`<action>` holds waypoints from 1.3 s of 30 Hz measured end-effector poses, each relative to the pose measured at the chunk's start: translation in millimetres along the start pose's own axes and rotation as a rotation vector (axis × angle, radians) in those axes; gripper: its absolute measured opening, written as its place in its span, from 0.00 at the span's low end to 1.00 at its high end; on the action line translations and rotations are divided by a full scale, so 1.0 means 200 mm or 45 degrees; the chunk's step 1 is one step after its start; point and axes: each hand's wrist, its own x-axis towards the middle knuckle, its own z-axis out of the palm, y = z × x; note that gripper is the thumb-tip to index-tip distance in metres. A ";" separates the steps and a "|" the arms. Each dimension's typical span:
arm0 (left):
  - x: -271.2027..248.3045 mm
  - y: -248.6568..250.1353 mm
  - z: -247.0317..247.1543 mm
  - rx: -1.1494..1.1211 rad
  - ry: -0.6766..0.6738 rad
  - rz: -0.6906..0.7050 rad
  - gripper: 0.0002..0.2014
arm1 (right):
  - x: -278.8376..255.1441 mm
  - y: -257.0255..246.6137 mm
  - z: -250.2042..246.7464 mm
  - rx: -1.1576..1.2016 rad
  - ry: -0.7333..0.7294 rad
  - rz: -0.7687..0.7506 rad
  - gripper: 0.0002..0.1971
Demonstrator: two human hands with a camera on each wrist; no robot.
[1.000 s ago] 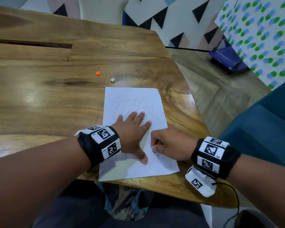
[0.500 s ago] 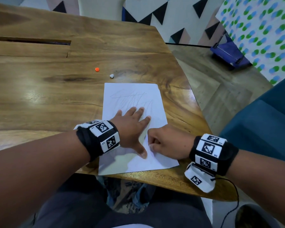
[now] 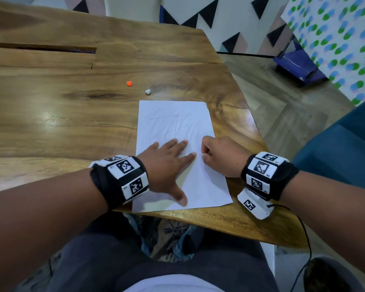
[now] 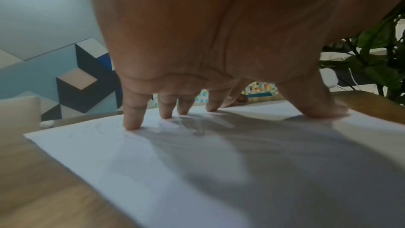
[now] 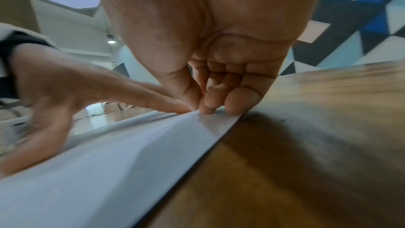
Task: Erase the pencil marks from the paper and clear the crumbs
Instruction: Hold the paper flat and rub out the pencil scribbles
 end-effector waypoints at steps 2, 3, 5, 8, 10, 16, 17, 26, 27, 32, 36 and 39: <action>0.00 0.00 0.00 -0.016 -0.009 -0.001 0.67 | -0.08 -0.05 0.02 -0.041 -0.037 -0.113 0.04; 0.00 0.00 -0.01 -0.024 -0.015 0.000 0.67 | -0.13 -0.07 0.04 -0.048 -0.088 -0.184 0.04; 0.01 0.00 -0.01 -0.019 -0.022 0.002 0.67 | -0.22 -0.13 0.07 -0.040 -0.218 -0.298 0.04; 0.01 0.00 -0.01 -0.025 -0.021 0.003 0.66 | -0.21 -0.14 0.07 -0.022 -0.261 -0.295 0.04; 0.01 0.00 -0.01 -0.045 -0.002 0.010 0.66 | -0.13 -0.11 0.03 0.008 -0.144 -0.187 0.03; 0.00 -0.01 0.00 -0.061 0.005 0.009 0.65 | -0.11 -0.12 0.06 0.008 -0.093 -0.165 0.03; 0.00 -0.01 0.00 -0.059 0.003 0.005 0.65 | -0.15 -0.14 0.08 0.002 -0.148 -0.217 0.04; 0.01 -0.01 0.01 -0.033 0.014 0.020 0.65 | -0.11 -0.09 0.04 0.020 -0.091 -0.180 0.03; 0.01 -0.01 0.01 -0.029 0.013 0.017 0.66 | -0.11 -0.08 0.04 0.010 -0.070 -0.176 0.03; 0.01 0.00 0.00 0.015 -0.003 0.005 0.67 | -0.30 -0.13 0.10 0.013 -0.280 -0.357 0.05; 0.01 0.00 -0.01 0.009 -0.036 -0.004 0.67 | -0.30 -0.11 0.10 0.038 -0.256 -0.315 0.04; 0.01 0.00 -0.01 -0.008 -0.045 -0.007 0.68 | -0.19 -0.05 0.07 0.032 -0.068 -0.156 0.04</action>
